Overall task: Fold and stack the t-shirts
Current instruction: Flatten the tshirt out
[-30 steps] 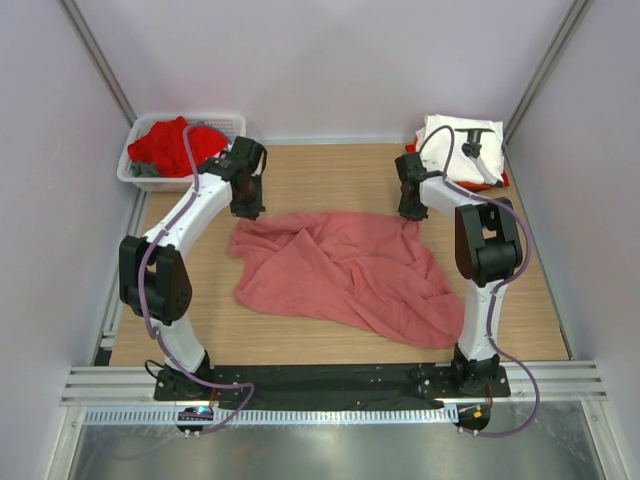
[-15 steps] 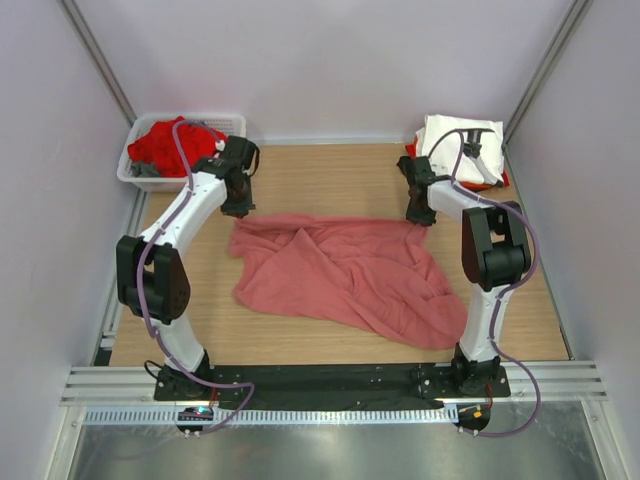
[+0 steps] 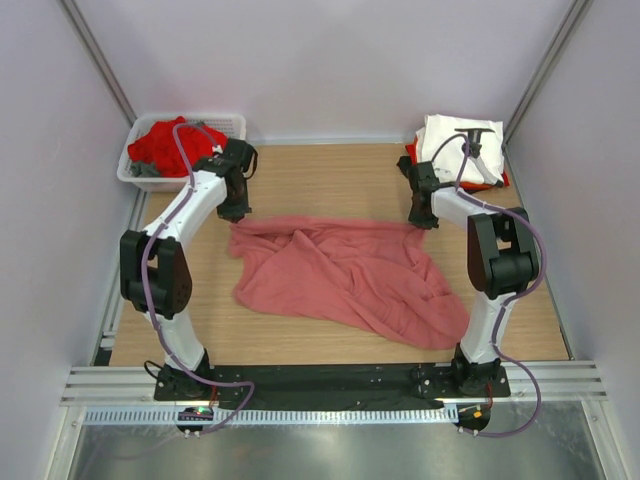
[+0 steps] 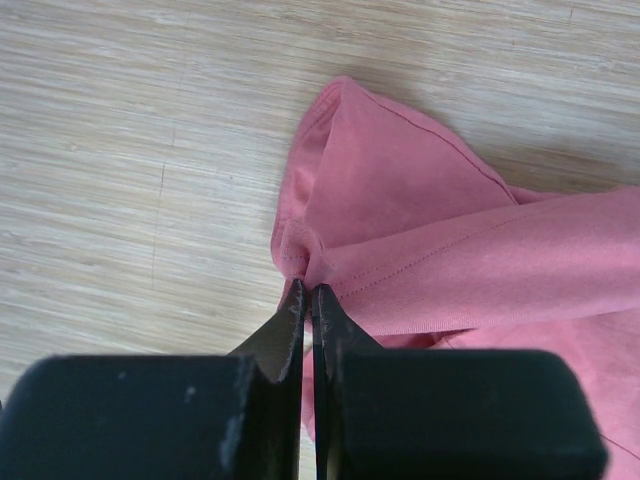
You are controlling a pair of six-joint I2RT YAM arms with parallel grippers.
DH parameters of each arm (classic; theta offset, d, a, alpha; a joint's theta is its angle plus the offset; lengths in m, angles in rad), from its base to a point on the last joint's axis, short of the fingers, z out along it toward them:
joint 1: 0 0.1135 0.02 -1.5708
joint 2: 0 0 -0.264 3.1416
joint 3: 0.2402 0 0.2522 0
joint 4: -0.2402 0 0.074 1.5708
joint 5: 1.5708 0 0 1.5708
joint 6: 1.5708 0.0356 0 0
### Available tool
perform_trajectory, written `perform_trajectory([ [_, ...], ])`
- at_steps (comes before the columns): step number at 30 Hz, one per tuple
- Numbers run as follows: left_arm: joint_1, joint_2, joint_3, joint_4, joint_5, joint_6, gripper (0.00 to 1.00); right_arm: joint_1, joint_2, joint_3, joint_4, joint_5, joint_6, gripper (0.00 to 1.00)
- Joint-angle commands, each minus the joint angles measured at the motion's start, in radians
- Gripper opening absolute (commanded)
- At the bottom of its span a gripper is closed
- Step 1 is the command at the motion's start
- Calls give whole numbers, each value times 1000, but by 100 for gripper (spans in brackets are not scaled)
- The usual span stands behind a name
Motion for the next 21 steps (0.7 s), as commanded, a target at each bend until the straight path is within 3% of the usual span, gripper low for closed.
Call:
perform_trajectory([
  [1, 10, 0, 19, -16, -31, -12, 0, -6, -57, -5, 48, 16, 1, 3],
  [7, 10, -12, 19, -5, 0, -9, 0, -8, -49, 29, 26, -21, -2, 1],
  [11, 4, -126, -8, 61, 51, 8, 0, -8, -132, 82, -24, -79, -23, 1],
  [17, -17, -333, 58, 38, 14, 8, 0, -6, -441, 190, -112, -254, -118, 1],
  [21, -17, -596, 63, 75, 87, 17, 0, -5, -679, 192, -88, -402, -160, 1],
])
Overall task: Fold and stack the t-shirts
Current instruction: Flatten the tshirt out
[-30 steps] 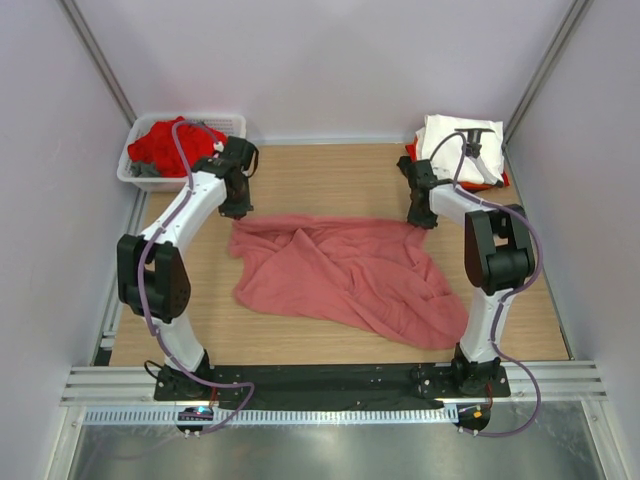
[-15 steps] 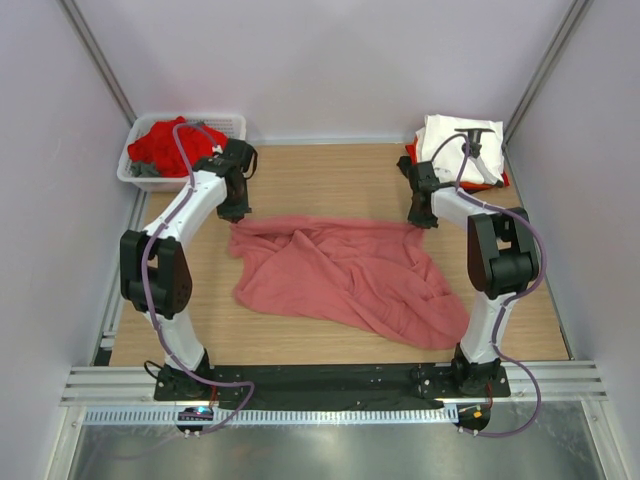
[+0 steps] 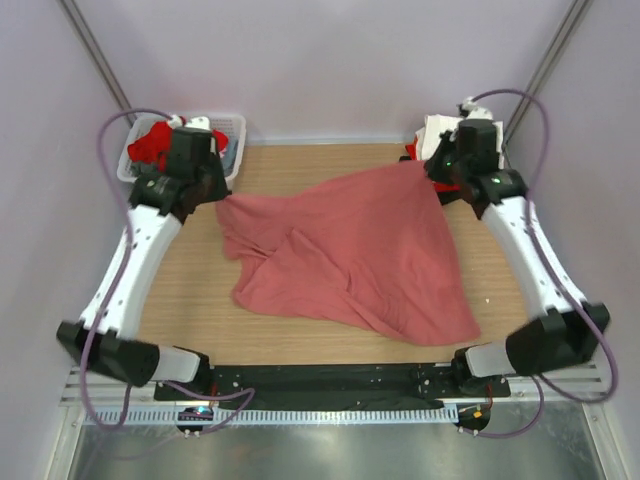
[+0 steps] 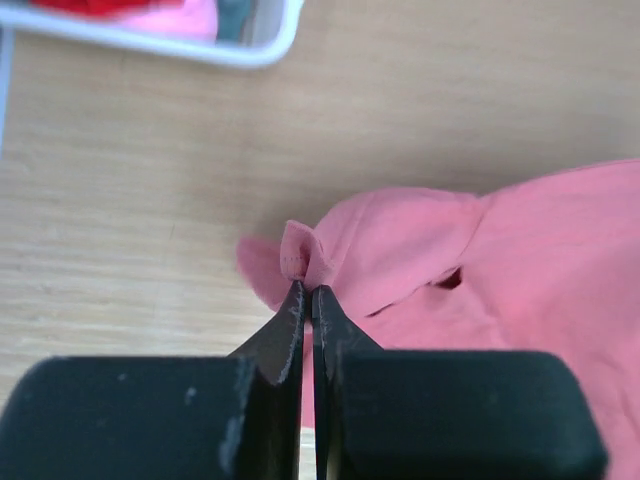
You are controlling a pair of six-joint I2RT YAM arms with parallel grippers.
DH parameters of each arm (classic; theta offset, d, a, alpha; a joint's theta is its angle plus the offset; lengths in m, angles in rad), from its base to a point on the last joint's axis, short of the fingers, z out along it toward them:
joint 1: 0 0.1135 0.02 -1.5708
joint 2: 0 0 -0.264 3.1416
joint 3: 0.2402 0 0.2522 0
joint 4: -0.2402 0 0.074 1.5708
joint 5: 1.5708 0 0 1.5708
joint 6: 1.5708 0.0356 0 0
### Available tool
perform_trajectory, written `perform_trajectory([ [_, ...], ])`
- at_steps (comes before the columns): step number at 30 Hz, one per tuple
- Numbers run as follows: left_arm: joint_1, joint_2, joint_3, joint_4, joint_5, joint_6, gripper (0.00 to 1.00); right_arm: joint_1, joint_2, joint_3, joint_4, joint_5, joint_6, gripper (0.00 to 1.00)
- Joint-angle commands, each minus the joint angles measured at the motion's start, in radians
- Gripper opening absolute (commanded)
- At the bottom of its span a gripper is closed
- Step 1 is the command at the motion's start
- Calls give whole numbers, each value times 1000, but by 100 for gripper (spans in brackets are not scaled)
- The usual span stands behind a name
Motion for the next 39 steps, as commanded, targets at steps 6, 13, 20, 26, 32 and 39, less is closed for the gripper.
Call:
perform_trajectory([
  [6, 1, -572, -14, 219, 311, 130, 0, 0, -650, -67, 143, -388, -117, 1],
  [13, -1, -823, 171, 231, 434, 165, 0, 0, -1006, -30, 136, -363, -119, 1],
  [20, -15, -827, 334, 289, 613, 170, 0, 7, -1085, 111, 102, -237, -155, 1],
  [26, -25, -657, 437, 334, 629, 288, 0, 44, -912, 175, 128, 2, -211, 1],
  [32, -50, -341, 448, 288, 410, 415, 0, 87, -539, 225, 1, 211, -203, 1],
  [39, 54, 180, 403, 297, 281, 422, 31, 73, -168, -31, 92, 354, -142, 1],
])
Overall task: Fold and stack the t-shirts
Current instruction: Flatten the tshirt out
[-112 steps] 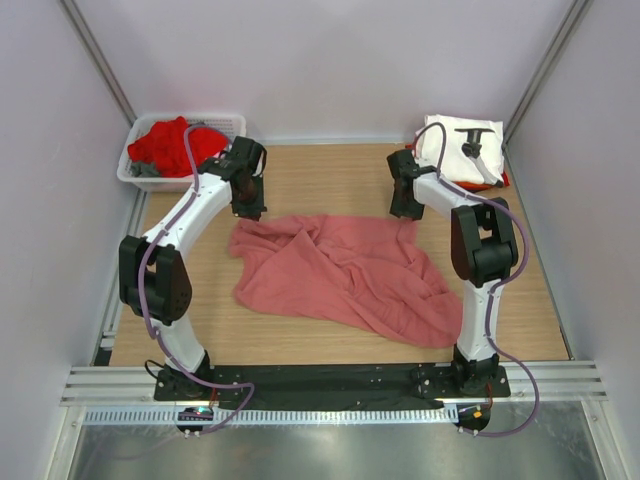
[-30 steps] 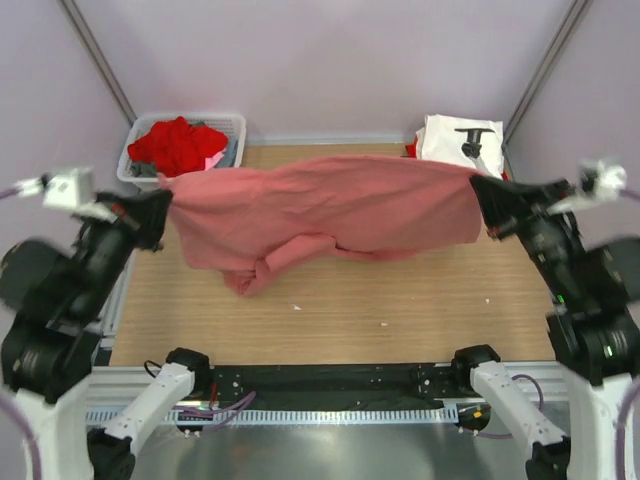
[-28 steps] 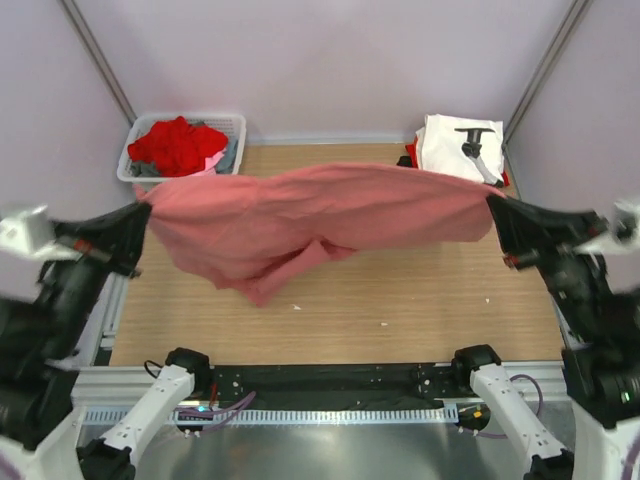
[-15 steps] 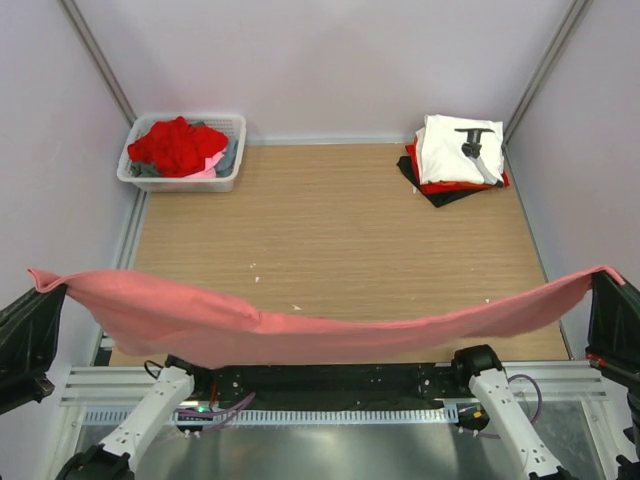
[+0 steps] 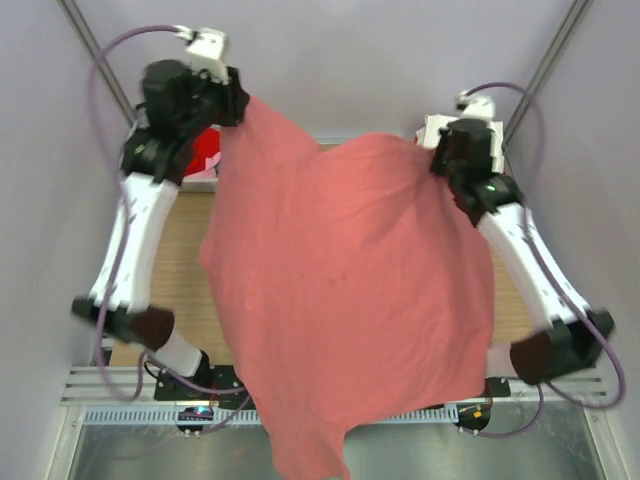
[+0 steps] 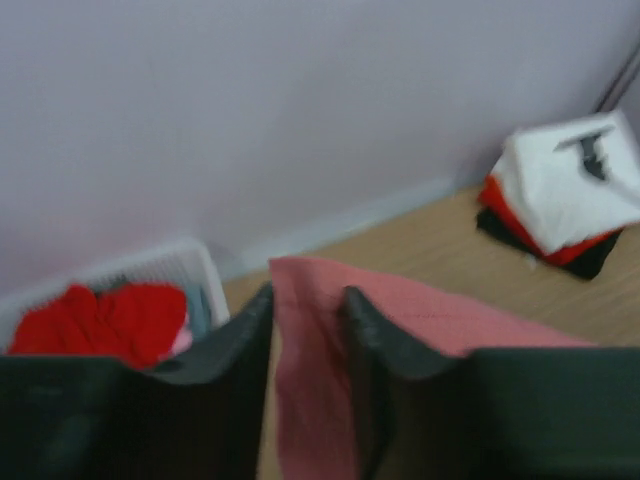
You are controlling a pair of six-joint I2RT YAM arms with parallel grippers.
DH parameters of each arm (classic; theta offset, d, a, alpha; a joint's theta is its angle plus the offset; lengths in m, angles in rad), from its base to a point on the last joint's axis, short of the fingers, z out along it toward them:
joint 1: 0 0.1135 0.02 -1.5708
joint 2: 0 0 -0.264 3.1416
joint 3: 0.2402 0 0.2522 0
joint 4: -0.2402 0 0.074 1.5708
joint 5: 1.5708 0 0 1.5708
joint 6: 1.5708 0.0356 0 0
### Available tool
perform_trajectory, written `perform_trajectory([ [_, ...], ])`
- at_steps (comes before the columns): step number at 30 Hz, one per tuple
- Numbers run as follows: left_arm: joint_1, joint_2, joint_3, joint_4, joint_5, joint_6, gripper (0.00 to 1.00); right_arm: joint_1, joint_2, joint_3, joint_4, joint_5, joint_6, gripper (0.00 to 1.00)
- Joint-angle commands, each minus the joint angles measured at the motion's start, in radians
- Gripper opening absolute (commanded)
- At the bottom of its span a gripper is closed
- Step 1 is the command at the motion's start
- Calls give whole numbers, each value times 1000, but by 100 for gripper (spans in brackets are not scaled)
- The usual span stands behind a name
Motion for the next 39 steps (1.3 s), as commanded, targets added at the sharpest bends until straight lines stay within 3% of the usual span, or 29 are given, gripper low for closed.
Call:
perform_trajectory([
  [1, 67, 293, 39, -81, -123, 4, 44, -17, 171, -142, -20, 122, 46, 1],
  [2, 76, 452, 84, -102, -157, -13, 60, -35, 214, -154, -11, 119, 73, 1],
  [3, 93, 548, 138, -130, -168, -69, 75, -49, 257, -155, -15, 102, 87, 19],
  [4, 96, 631, 305, -233, -176, -90, 78, -59, 332, -154, -20, 85, 95, 36],
  [5, 98, 767, 378, -289, -171, -114, 80, -65, 362, -151, -23, 70, 92, 53],
  [6, 96, 802, 437, -328, -159, -152, 89, -65, 388, -145, -37, 82, 93, 75],
  [9, 87, 773, 392, -312, -167, -196, 98, -65, 375, -172, -15, 78, 90, 85],
  [12, 81, 614, 175, -223, -199, -216, 100, -65, 303, -220, 11, 38, 101, 87],
  [17, 63, 400, -82, -225, -213, -258, 98, -60, 210, -290, 22, -100, 150, 88],
  [19, 35, 298, -251, -201, -220, -274, 98, -54, 183, -337, 32, -146, 167, 88],
  [25, -83, 197, -573, -107, -204, -401, 98, -49, 259, -372, -9, -306, 179, 88],
  [31, -141, 326, -647, 49, -161, -524, 96, -42, 439, -301, -76, -346, 179, 89],
  [39, -149, 661, -399, -7, -214, -509, 95, -36, 650, -177, -118, -278, 167, 90],
])
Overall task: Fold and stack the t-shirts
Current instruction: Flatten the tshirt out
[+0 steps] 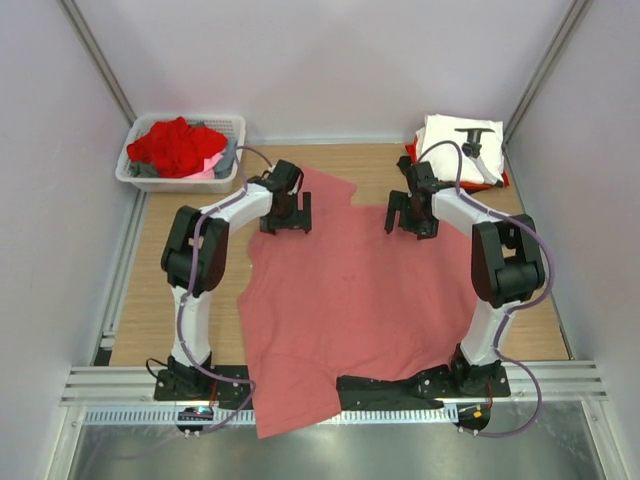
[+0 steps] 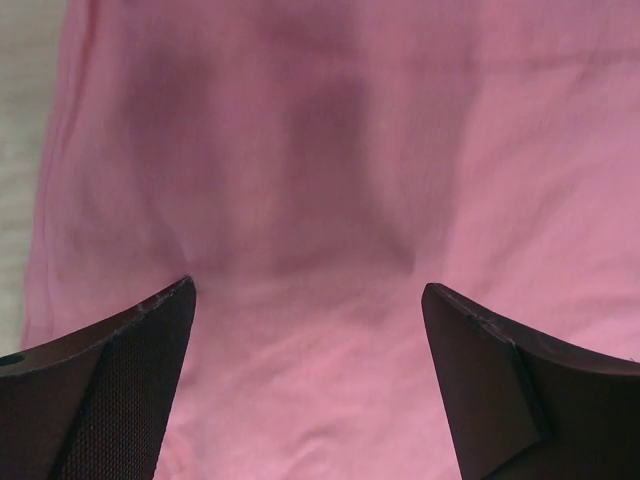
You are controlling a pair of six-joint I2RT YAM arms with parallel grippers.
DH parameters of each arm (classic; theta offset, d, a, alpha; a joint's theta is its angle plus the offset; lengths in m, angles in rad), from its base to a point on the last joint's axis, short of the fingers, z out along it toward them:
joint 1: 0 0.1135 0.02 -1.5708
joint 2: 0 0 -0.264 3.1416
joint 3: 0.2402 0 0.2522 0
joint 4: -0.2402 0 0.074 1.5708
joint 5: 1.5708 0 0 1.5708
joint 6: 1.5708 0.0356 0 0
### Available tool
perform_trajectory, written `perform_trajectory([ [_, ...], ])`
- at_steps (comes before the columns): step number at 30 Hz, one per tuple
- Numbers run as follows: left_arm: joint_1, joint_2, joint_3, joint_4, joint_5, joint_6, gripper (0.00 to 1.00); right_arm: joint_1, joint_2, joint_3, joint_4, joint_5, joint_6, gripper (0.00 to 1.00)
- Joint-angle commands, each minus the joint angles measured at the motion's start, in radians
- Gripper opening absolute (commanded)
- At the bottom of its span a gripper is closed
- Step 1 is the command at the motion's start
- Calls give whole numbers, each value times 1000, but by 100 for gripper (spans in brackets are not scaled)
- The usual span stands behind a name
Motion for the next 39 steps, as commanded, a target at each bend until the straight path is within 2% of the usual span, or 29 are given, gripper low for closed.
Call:
perform_trajectory([
  [1, 4, 78, 140, 11, -74, -2, 94, 16, 44, 89, -10, 20, 1, 90],
  [6, 30, 170, 212, -64, -240, 52, 92, 61, 194, 167, -16, 3, -1, 90],
  [11, 109, 287, 414, -213, -365, 121, 91, 110, 334, 323, -34, -20, 1, 90],
  [17, 178, 301, 464, -238, -391, 165, 91, 141, 543, 578, -100, -69, -5, 91],
  [21, 205, 307, 511, -287, -415, 156, 91, 144, 613, 736, -129, -100, -10, 91],
  [23, 211, 293, 508, -307, -429, 147, 91, 145, 624, 762, -157, -123, -5, 91],
  [26, 209, 220, 453, -301, -426, 132, 91, 159, 592, 718, -134, -167, 2, 91],
  [28, 203, 119, 381, -282, -396, 124, 92, 168, 571, 660, -116, -184, 1, 91],
  [30, 191, 44, 331, -271, -382, 112, 92, 170, 537, 631, -122, -154, -2, 91],
  [33, 133, -95, 265, -297, -391, 101, 94, 170, 470, 621, -137, -73, -19, 93],
  [35, 61, -208, 214, -337, -455, 66, 95, 170, 410, 630, -178, -40, -34, 94],
  [39, -73, -424, -20, -425, -474, -73, 93, 170, 275, 634, -238, 74, -53, 95],
])
